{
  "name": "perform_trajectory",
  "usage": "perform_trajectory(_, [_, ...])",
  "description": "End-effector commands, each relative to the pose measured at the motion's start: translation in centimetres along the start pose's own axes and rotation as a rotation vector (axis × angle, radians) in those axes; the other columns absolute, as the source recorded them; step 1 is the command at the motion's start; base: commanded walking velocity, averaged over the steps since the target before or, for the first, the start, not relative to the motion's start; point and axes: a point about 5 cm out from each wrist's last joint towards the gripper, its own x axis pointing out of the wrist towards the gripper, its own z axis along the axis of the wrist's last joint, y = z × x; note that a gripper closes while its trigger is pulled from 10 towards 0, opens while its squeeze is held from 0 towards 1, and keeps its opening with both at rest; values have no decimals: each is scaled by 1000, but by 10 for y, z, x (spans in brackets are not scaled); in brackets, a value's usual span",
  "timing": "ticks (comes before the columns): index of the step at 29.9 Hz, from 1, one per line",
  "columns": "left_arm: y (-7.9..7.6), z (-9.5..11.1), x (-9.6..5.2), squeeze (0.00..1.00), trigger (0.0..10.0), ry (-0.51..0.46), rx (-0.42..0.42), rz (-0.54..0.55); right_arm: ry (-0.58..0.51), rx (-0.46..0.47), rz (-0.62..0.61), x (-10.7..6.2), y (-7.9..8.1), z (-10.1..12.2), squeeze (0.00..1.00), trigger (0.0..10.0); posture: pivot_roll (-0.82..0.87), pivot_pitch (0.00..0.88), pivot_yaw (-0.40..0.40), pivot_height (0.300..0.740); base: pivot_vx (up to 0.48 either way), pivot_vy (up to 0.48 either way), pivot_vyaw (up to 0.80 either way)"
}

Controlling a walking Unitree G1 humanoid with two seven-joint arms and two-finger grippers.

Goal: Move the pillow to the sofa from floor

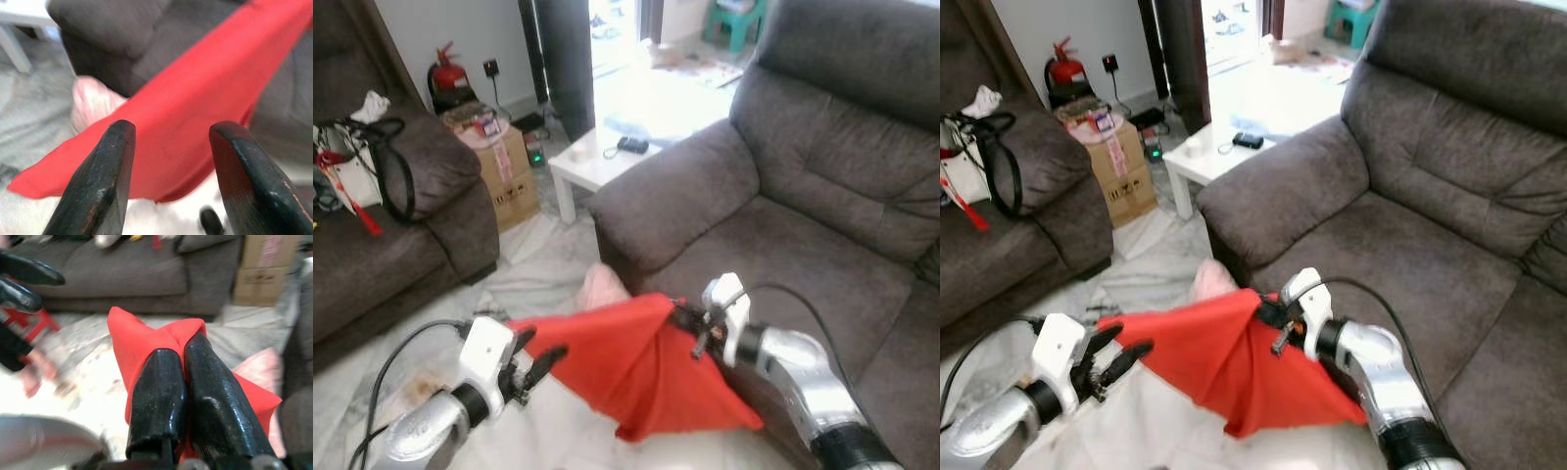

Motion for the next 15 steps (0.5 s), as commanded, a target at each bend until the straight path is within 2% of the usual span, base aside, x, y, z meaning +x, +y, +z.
perform_trajectory(1, [-9, 0, -4, 0, 10000, 31, -10, -91, -111, -76, 68, 5, 3, 29, 0, 10000, 86, 0, -19, 740, 0, 0, 0])
perform_trajectory(5, [-15, -3, -14, 0, 10000, 98, -16, -174, -104, -63, 116, 4, 5, 31, 0, 10000, 87, 10, -22, 740, 0, 0, 0])
perform_trajectory(10, [-13, -7, -27, 0, 10000, 215, 11, -246, -35, -55, 264, -1, 18, 23, 0, 10000, 94, 39, -28, 740, 0, 0, 0])
perform_trajectory(15, [-15, -7, -36, 0, 10000, 280, 28, -303, 17, -66, 301, -5, 20, 17, 0, 10000, 95, 48, -30, 740, 0, 0, 0])
